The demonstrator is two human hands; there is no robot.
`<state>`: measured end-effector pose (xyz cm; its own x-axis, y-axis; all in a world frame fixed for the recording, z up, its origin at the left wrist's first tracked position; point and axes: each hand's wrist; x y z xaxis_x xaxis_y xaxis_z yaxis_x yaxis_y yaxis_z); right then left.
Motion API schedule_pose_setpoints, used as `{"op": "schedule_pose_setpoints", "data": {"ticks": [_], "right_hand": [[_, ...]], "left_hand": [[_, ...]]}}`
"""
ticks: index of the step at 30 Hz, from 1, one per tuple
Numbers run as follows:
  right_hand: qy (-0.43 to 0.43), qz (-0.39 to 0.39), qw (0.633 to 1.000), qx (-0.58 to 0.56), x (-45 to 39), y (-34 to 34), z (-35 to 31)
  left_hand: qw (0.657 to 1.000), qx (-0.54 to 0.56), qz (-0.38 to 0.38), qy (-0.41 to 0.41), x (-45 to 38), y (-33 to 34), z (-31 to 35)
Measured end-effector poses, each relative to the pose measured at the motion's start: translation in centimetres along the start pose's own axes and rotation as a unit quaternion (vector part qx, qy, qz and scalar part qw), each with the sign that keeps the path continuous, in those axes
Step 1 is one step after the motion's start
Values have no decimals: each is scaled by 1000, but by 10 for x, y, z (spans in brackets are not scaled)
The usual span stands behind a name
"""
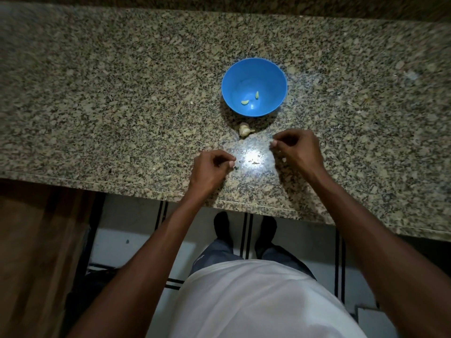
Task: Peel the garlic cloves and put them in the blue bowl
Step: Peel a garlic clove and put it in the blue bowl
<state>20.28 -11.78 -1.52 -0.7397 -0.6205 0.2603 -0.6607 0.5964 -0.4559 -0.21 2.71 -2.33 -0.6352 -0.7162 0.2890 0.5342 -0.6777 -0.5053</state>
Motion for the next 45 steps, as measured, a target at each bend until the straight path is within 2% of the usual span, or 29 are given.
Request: {"op": "schedule_pose_setpoints", "data": {"ticks": [3,5,10,13,17,21,23,26,28,30,33,36,38,41,45], "right_hand": [[-27,5,998,54,-18,-10,-8],[-49,-7,995,84,-23,-12,-10],[-105,27,989,104,0,-8,-9],[-114,-31,987,108,27,8,-7],[-148,-90,977,127,53,43,4],[-159,-107,970,147,61,69,-5],[-164,-71,975,132,60,69,-11],[-157,-20,976,153,41,64,-18],[-151,-43,969,193,28,68,-21],[-164,-90,954,232,23,77,-24],[-172,-142,939,260,34,84,-25],[-183,-145,939,251,59,76,-21],[-166,-124,947,247,70,68,-12],[-119,-42,969,211,83,59,-3],[-79,-19,978,194,100,84,-8]], "left_hand": [[998,-42,-9,45,3,7,2],[998,-36,-1,47,7,7,4],[997,7,76,26,15,3,3],[993,44,110,9,17,3,5],[992,56,111,-14,17,5,5],[992,47,115,9,11,-8,3],[992,47,115,13,6,-18,2],[994,44,98,16,-3,-27,-3],[995,1,96,41,-10,-29,-7],[986,-100,80,102,-15,-26,-11],[964,-216,-18,155,-14,-13,-18],[953,-215,-80,197,1,-6,-23],[957,-187,-85,204,8,-8,-28],[961,-194,-76,183,12,-19,-37],[945,-245,-106,189,18,-14,-35]]}}
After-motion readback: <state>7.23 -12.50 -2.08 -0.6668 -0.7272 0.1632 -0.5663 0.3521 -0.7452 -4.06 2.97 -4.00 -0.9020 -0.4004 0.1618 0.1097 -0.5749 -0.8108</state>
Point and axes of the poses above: each hand's wrist, its own x-axis away from the middle knuckle, its own y-axis out of the palm, z = x × y, and after that the axes turned 1 degree about -x, right-handed
